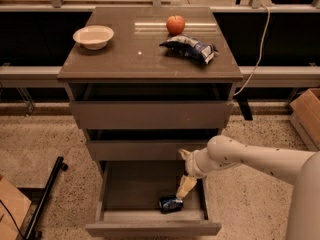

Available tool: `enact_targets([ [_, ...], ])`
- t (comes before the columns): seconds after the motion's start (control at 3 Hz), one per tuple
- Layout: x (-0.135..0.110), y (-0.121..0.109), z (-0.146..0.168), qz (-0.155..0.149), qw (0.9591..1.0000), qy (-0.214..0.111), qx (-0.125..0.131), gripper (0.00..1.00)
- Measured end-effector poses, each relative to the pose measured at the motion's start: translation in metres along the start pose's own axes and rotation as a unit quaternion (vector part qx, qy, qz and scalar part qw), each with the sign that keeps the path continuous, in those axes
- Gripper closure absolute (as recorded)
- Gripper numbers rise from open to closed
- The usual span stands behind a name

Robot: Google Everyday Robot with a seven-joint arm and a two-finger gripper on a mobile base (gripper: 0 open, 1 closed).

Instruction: Pick pepsi can from bottom drawer and place on counter

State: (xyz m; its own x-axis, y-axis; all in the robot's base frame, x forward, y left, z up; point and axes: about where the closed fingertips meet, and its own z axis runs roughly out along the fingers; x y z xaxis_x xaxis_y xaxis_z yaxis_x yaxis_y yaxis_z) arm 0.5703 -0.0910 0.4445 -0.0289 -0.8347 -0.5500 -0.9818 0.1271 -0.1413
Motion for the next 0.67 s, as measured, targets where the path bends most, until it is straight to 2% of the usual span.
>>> enact_targets([
  [0.33, 0.023, -0.003, 0.04, 0.001, 1.0, 0.002, -0.007, 0.0],
  [0.67, 0.061, 0.005, 0.092, 0.028, 0.999, -0.003, -0.034, 0.0],
])
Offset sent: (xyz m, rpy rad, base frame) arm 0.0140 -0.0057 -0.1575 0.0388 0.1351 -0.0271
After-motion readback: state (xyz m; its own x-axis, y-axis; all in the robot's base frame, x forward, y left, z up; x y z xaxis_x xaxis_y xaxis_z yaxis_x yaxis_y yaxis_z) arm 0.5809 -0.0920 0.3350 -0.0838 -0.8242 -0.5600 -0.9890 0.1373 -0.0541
